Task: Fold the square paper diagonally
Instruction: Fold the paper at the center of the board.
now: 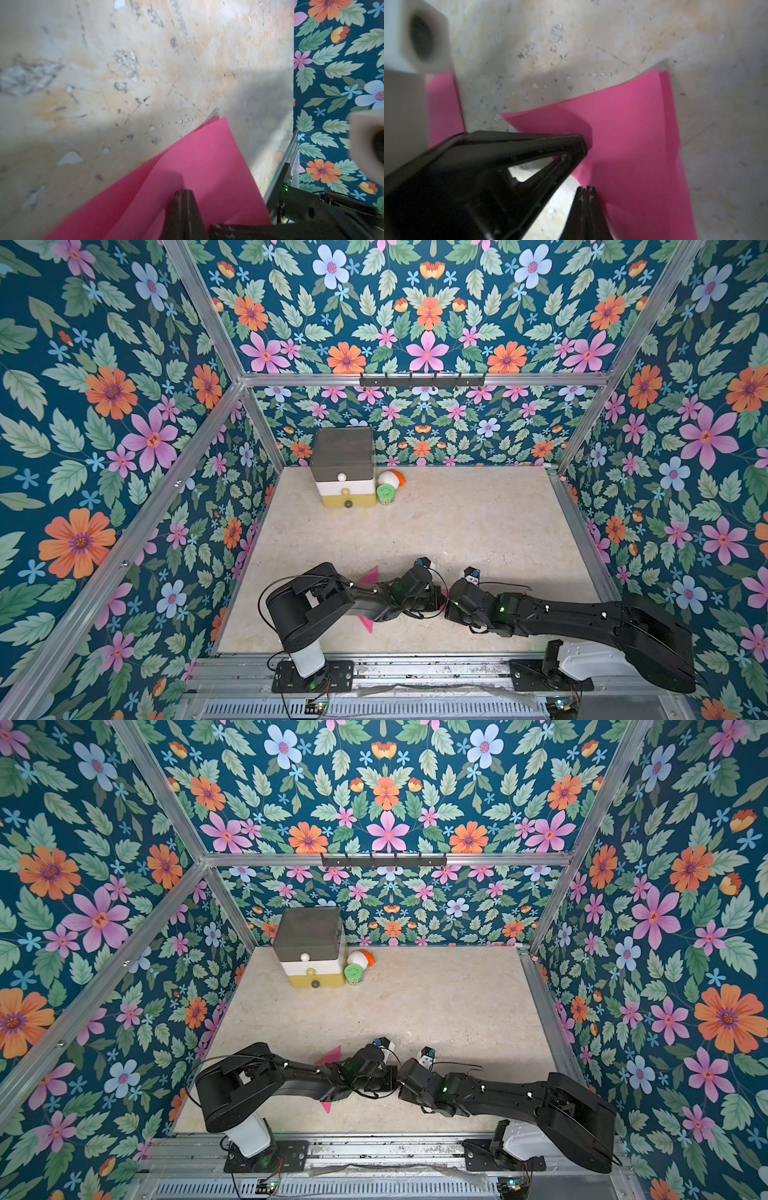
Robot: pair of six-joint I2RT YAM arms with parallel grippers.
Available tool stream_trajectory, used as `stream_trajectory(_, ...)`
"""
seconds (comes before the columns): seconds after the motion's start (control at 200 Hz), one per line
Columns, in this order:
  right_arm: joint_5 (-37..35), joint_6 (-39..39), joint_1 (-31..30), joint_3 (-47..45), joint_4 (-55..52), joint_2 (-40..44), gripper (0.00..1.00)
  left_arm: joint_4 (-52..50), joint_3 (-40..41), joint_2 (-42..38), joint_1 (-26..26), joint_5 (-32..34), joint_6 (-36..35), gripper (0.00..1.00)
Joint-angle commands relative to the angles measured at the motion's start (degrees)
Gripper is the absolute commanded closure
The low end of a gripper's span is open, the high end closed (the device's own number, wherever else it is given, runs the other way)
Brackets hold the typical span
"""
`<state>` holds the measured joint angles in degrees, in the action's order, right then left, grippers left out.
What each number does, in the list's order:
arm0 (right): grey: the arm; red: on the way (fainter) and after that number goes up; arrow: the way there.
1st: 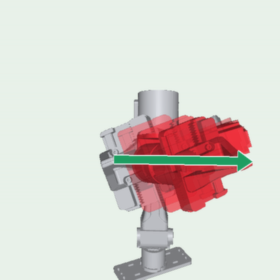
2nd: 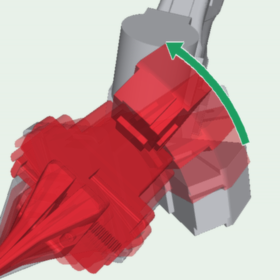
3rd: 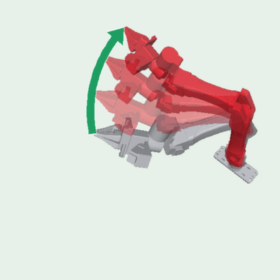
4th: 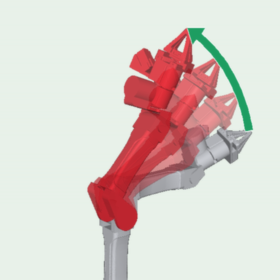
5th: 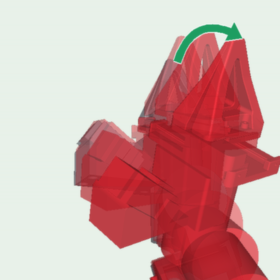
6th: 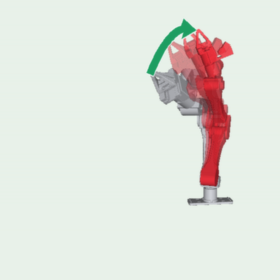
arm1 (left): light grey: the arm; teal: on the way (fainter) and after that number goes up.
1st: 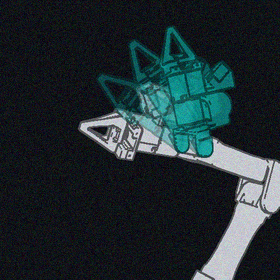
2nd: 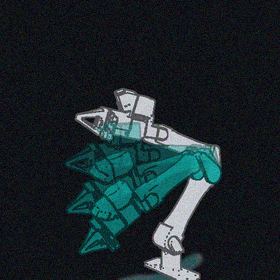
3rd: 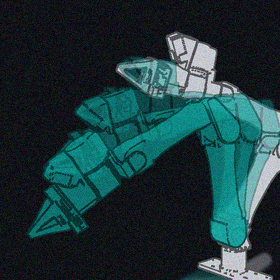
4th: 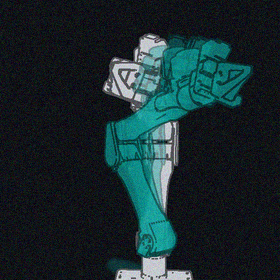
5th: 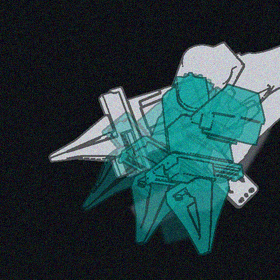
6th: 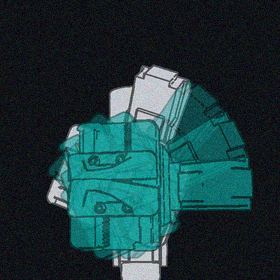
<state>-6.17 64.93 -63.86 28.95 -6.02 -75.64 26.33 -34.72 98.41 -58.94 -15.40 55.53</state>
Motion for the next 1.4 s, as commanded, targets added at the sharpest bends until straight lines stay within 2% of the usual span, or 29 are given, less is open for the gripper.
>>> stream_trajectory(0.0, 0.0, 1.5, 0.0, -1.2, 2.6, -0.2, 1.0, -6.6, 0.4, 0.3, 0.0, 1.6, -0.7, 1.0)
stream_trajectory(0.175, 1.2, 2.2, -0.4, -2.9, 3.8, -0.6, 1.0, -6.8, 0.3, 0.3, 0.1, 1.5, -0.7, 1.0)
stream_trajectory(0.375, 1.0, 3.1, -1.9, -3.1, -0.1, -2.1, 1.0, -6.9, 0.2, 0.4, 0.1, 1.4, -0.8, 1.0)
stream_trajectory(0.635, -0.3, 8.2, -6.2, -8.0, -4.9, 4.9, 1.0, -7.0, 0.2, 0.6, 0.0, 1.4, -0.9, 1.0)
stream_trajectory(0.91, -1.2, 13.3, -11.6, -9.1, -10.4, 6.5, 1.0, -7.0, -0.1, 1.3, 0.1, 1.4, -1.0, 1.0)
stream_trajectory(1.24, -3.2, 17.7, -12.0, -13.1, -20.7, 20.4, 1.0, -6.8, -0.1, 1.4, 0.1, 1.3, -1.3, 1.0)
stream_trajectory(1.395, -3.6, 16.4, -12.0, -11.2, -21.2, 23.9, 1.0, -7.0, -0.4, 1.7, 0.1, 1.4, -1.5, 1.0)
